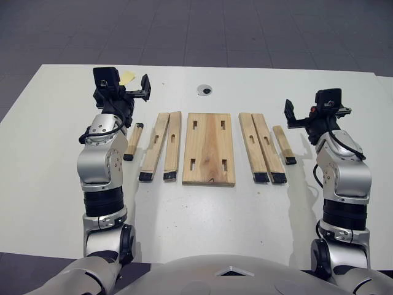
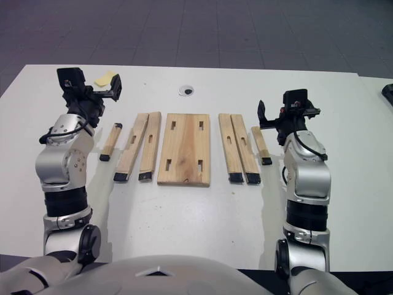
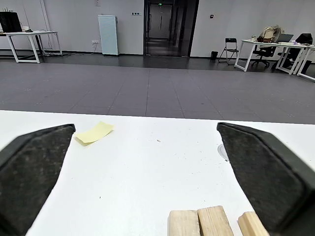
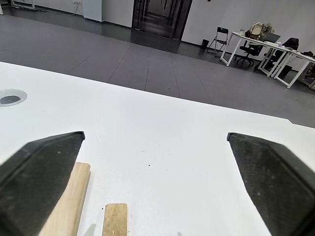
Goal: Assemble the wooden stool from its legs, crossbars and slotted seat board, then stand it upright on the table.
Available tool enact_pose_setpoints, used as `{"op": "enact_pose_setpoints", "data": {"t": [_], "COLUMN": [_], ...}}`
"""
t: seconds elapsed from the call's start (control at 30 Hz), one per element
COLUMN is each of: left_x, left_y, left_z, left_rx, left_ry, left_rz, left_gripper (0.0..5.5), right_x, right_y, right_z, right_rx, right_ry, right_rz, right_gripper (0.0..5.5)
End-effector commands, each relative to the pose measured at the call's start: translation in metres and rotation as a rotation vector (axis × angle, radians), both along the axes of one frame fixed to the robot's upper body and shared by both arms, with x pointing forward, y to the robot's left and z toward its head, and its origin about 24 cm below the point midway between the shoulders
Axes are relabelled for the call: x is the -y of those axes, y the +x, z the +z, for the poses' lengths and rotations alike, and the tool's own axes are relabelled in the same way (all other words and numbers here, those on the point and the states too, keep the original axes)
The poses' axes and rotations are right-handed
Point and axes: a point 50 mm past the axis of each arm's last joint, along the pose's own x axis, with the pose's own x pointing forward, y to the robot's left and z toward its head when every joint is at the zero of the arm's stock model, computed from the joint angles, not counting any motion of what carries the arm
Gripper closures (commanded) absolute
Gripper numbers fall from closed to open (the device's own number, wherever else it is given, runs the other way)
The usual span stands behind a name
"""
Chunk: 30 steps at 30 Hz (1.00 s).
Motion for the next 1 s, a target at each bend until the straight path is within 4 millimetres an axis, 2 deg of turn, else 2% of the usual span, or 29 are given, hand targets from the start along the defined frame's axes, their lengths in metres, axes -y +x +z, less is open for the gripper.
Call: {"op": "enact_pose_setpoints", "data": {"t": [0.03,0.73,1.0], "left_x": [0.0,0.002,0.009], "left_y": [-0.003,0.002,0.006], "left_z": [-0.001,0.005,0.005], "left_rx": [-0.011,0.008,0.01], "left_ry": [0.009,-0.022,-0.021], "left_rz": [-0.001,0.004,0.007], "left_gripper": [0.13,0.13,0.13], "right_x": [0.0,-0.003,-0.001], "right_y": [-0.002,-0.003,-0.007], "right_z": [-0.004,-0.022,-0.062], "right_rx": [-0.024,-0.095,-0.256], "right_ry": [0.007,0.014,-0.002], "right_rz": [0.007,0.021,0.025], "right_gripper": [0.1,0.1,0.1]}}
